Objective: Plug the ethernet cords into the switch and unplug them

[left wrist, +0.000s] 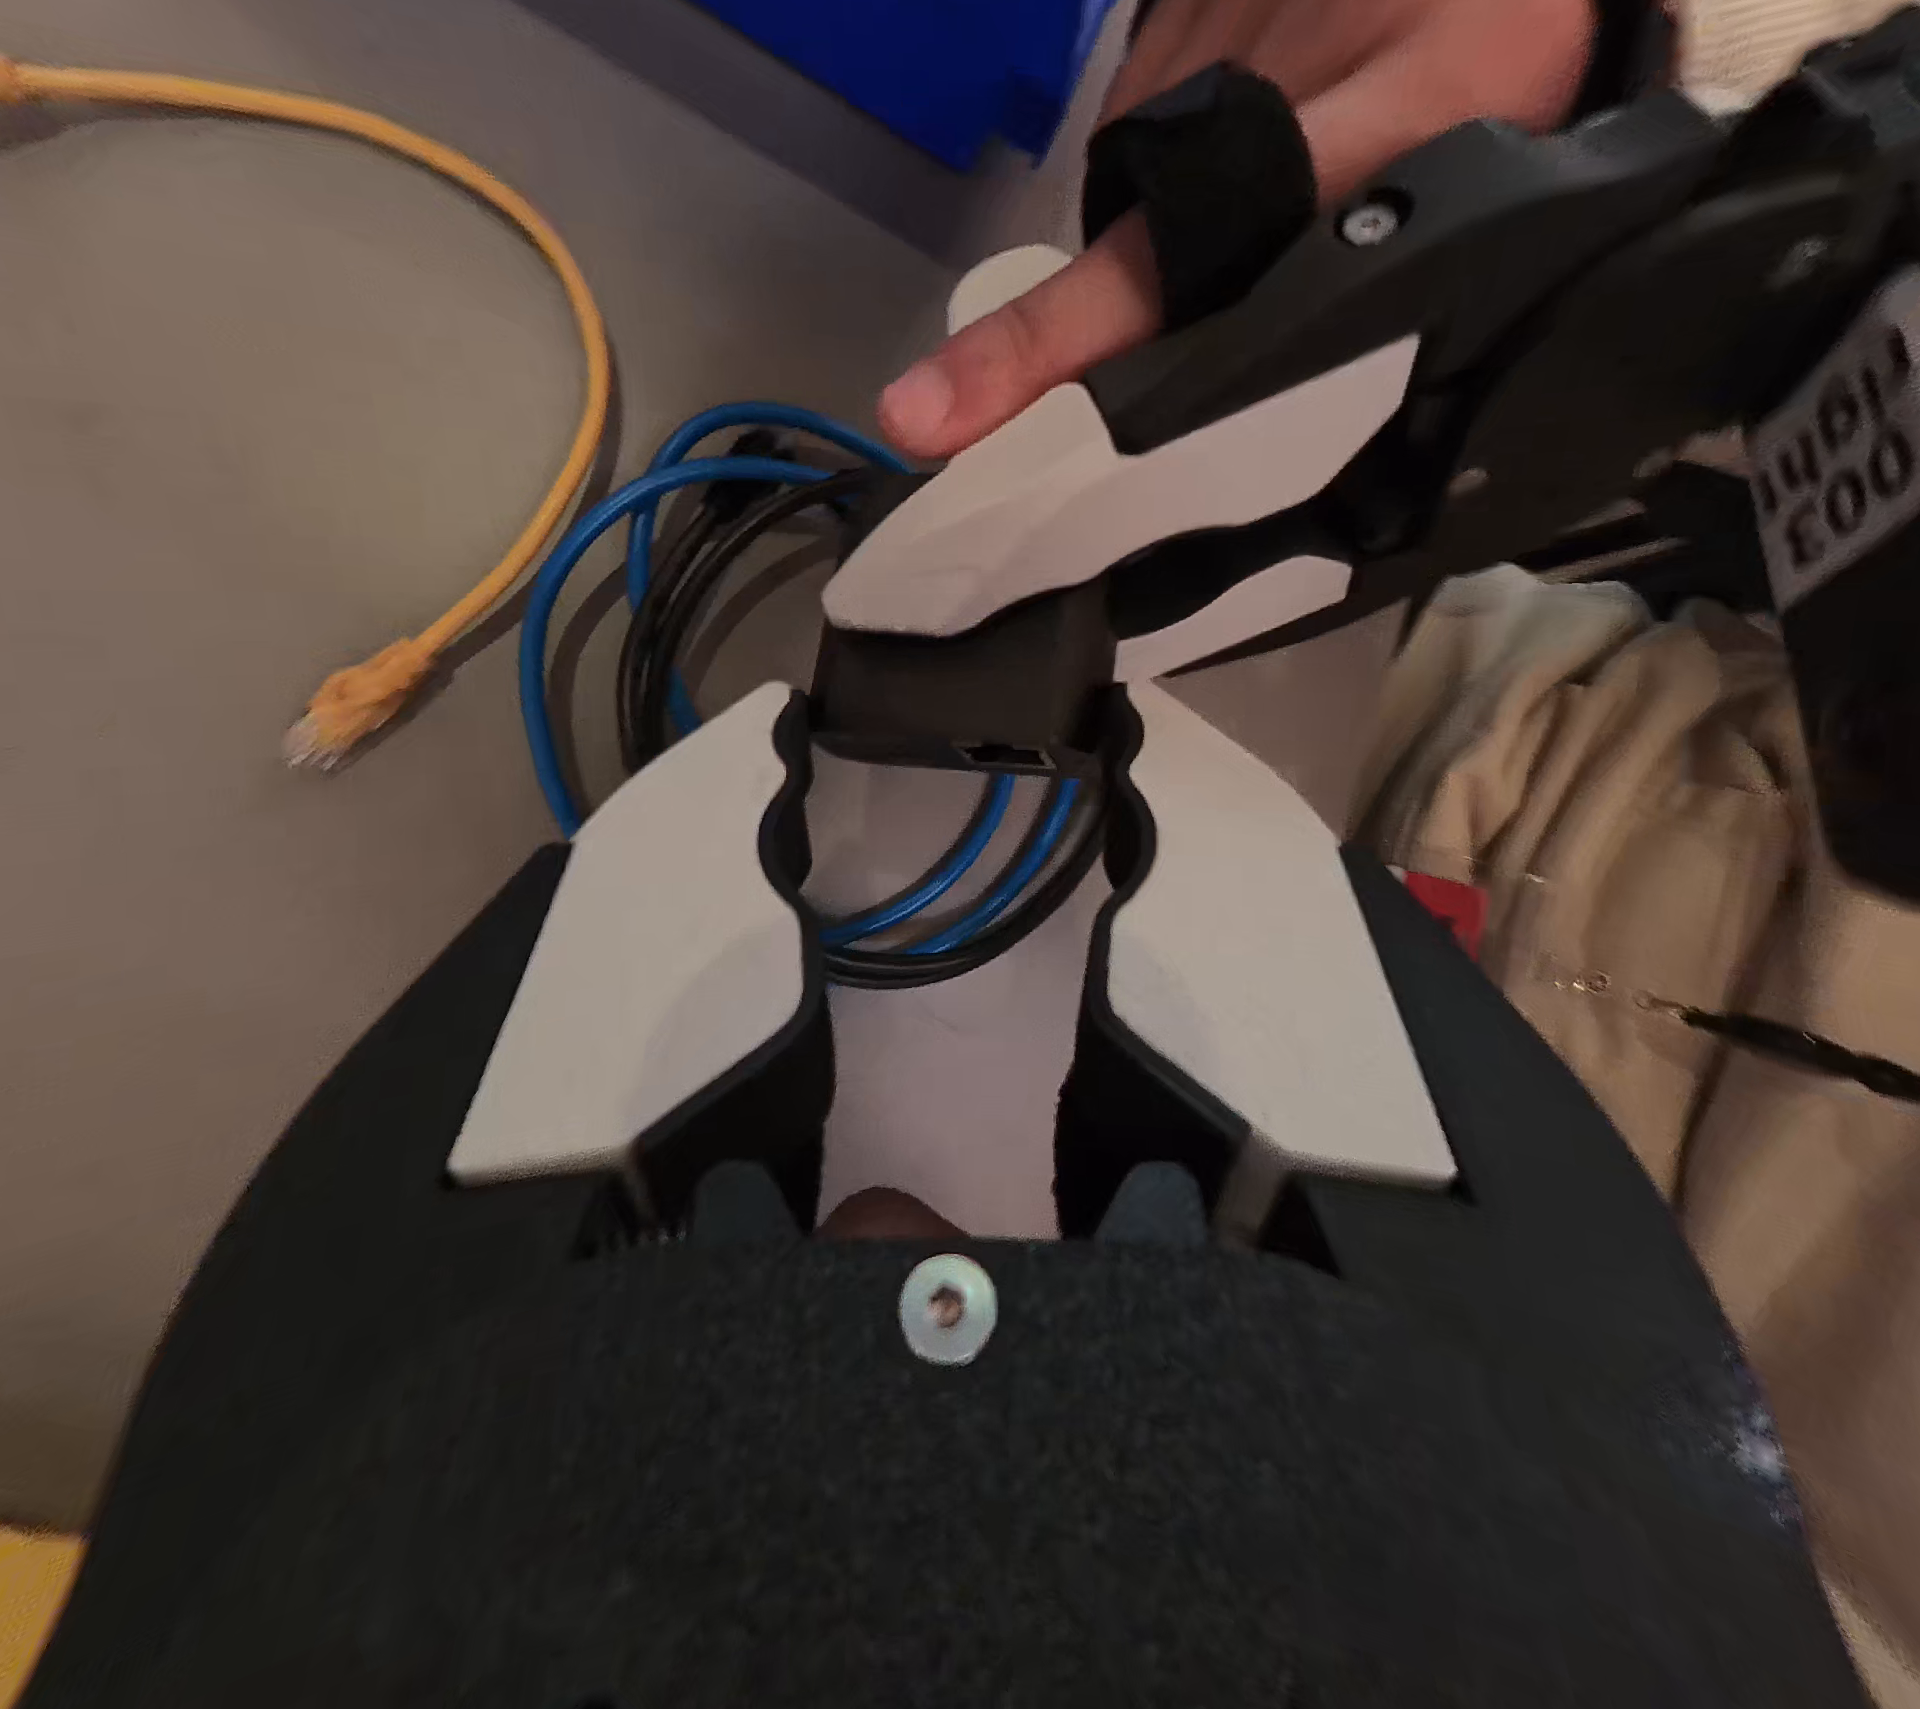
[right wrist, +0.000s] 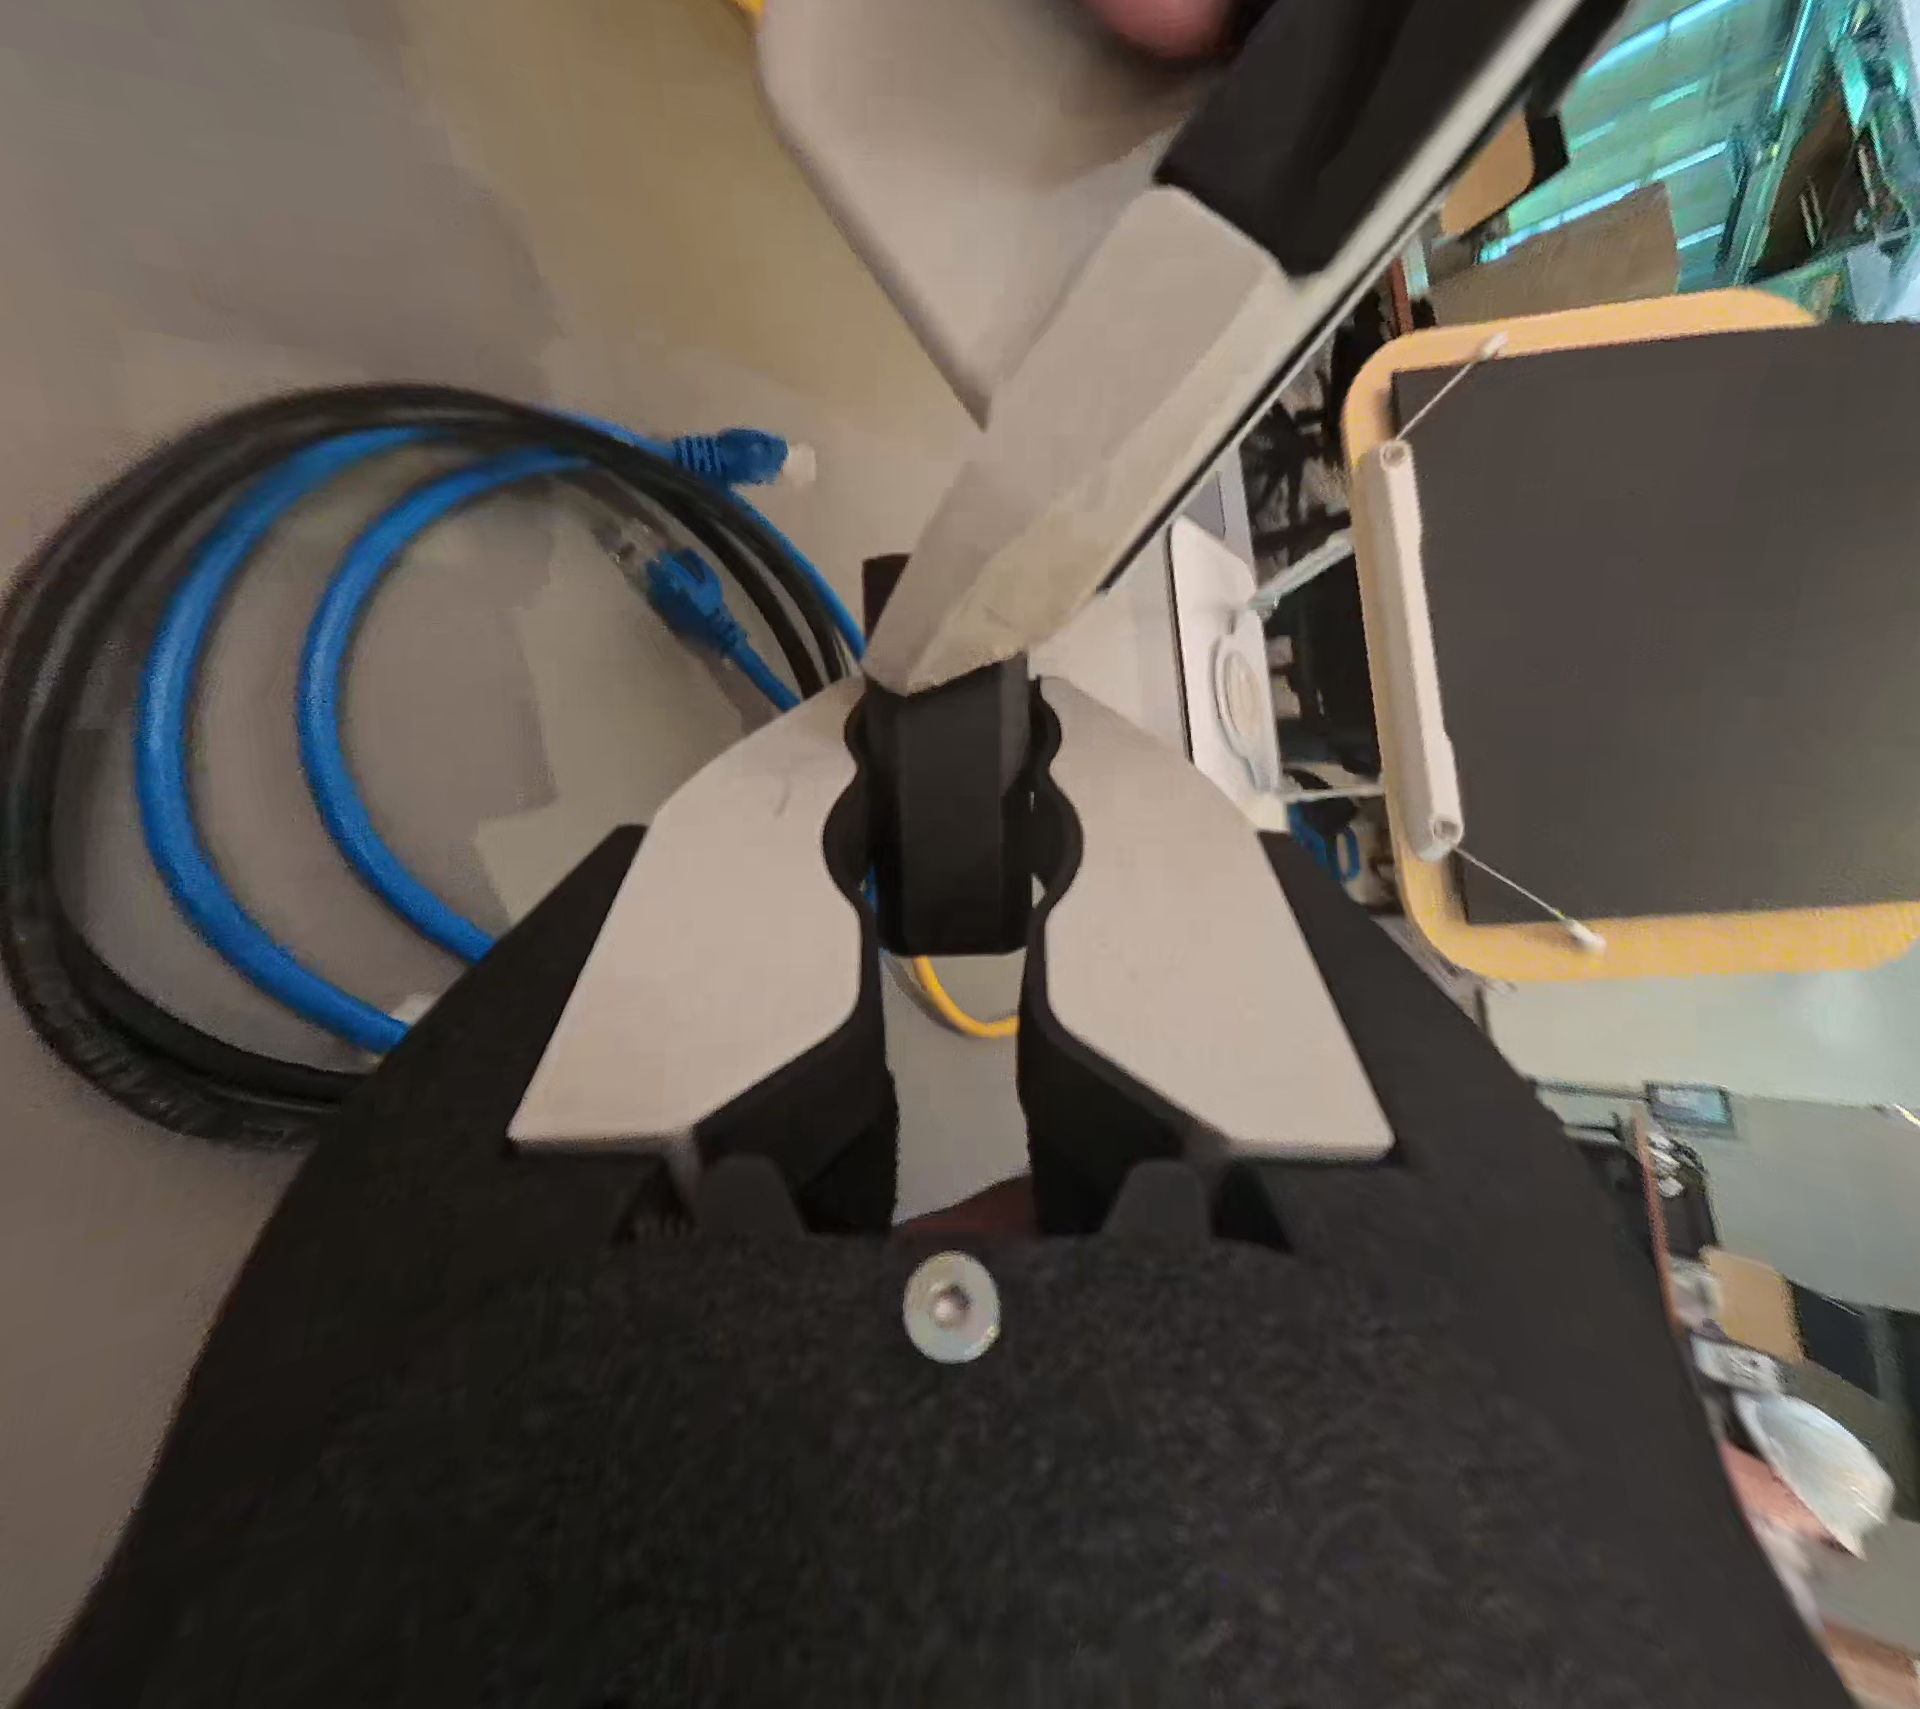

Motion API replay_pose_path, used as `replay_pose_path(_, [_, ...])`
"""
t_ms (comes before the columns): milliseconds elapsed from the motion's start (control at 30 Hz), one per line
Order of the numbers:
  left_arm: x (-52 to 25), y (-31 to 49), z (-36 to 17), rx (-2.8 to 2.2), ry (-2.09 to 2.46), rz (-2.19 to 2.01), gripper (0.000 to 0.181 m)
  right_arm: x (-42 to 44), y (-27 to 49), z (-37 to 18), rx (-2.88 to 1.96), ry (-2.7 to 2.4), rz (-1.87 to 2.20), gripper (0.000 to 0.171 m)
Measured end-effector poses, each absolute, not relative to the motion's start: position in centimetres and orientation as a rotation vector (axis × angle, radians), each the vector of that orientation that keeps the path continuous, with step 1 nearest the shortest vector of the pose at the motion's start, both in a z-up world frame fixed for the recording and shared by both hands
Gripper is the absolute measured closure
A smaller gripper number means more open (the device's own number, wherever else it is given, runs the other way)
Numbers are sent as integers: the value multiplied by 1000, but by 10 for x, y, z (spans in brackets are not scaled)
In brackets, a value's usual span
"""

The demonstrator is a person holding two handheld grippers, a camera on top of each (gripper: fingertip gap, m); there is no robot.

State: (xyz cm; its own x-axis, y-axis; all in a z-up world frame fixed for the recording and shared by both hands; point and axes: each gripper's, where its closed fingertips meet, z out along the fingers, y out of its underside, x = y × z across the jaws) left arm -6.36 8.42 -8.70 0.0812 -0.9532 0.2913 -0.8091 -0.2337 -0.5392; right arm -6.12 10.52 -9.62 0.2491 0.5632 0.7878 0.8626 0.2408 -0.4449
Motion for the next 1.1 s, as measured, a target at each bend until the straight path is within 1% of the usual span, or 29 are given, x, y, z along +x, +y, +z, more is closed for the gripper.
replay_pose_path(100, [-65,86,-93,-2136,1758,-726,128,-59,111,-103,-1412,-1469,-467,146])
replay_pose_path(167, [-62,88,-89,-2127,1710,-741,130,-59,112,-100,-1394,-1446,-477,146])
replay_pose_path(233, [-53,81,-70,-2076,1634,-960,171,-59,112,-99,-1406,-1409,-438,146])
replay_pose_path(267, [-51,80,-58,-2076,1562,-1068,170,-60,112,-98,-1387,-1392,-434,146])
replay_pose_path(300, [-55,85,-52,-2089,1501,-1084,155,-60,112,-95,-1368,-1359,-425,146])
replay_pose_path(333, [-64,93,-49,-2081,1461,-1029,146,-59,111,-93,-1364,-1325,-402,146])
replay_pose_path(433, [-97,91,-39,-1945,1319,-992,146,-57,106,-83,-1317,-1209,-329,146])
replay_pose_path(500, [-117,71,-48,-1926,1214,-1071,141,-57,103,-79,-1259,-1146,-273,146])
replay_pose_path(600, [-138,33,-72,-1871,993,-1230,141,-57,102,-79,-1205,-1046,-174,146])
replay_pose_path(700, [-159,9,-110,-1913,833,-1158,142,-47,105,-86,-1185,-940,-130,146])
replay_pose_path(767, [-169,-4,-128,-1993,779,-1144,137,-44,104,-92,-1180,-958,-147,146])
replay_pose_path(800, [-173,-6,-129,-2011,773,-1138,131,-44,101,-89,-1159,-961,-157,146])
replay_pose_path(833, [-176,-4,-127,-2004,766,-1124,131,-43,100,-88,-1155,-948,-158,146])
replay_pose_path(967, [-191,17,-121,-1969,700,-1040,134,-43,99,-87,-1159,-930,-148,146])
replay_pose_path(1100, [-188,20,-128,-2030,647,-1150,133,-43,97,-86,-1147,-931,-167,146])
